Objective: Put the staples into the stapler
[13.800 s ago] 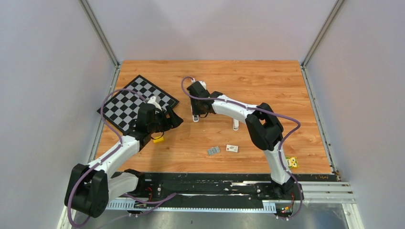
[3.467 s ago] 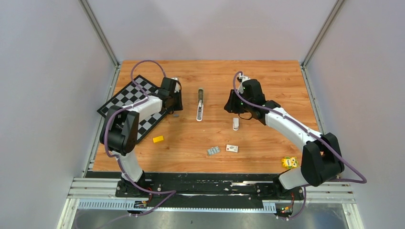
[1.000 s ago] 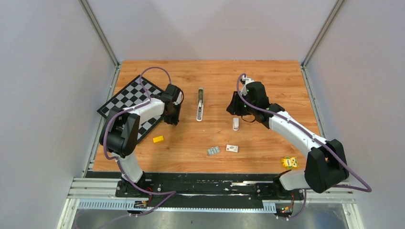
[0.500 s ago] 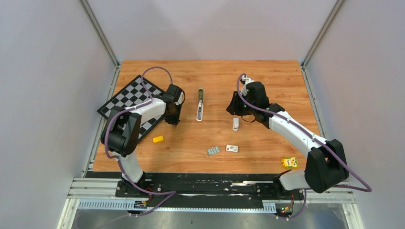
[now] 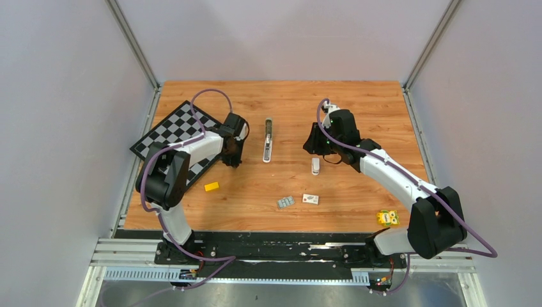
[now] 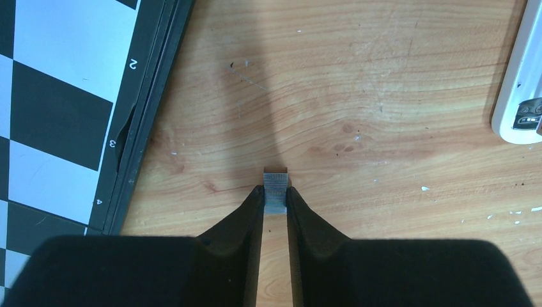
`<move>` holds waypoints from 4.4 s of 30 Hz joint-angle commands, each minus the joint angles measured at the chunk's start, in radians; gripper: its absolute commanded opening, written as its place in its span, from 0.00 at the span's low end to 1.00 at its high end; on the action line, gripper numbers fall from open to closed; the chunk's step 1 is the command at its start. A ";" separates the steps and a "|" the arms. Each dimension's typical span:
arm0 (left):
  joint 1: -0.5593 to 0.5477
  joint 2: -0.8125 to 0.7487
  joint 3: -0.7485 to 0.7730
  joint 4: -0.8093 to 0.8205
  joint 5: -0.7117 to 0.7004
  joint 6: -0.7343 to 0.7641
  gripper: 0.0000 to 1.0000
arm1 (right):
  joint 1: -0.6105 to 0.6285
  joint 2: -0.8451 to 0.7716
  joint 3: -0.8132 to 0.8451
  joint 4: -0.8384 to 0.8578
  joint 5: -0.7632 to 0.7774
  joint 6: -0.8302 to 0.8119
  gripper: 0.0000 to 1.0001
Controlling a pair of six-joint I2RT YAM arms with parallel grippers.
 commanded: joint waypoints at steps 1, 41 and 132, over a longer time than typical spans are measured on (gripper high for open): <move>-0.015 0.000 0.025 -0.004 -0.014 -0.016 0.20 | -0.015 -0.010 -0.014 -0.015 -0.009 -0.015 0.36; -0.213 0.177 0.408 -0.103 -0.043 -0.241 0.18 | -0.015 -0.072 -0.077 -0.062 0.023 -0.038 0.36; -0.203 0.112 0.332 0.010 -0.032 -0.223 0.36 | -0.015 -0.019 -0.013 -0.043 0.023 -0.017 0.36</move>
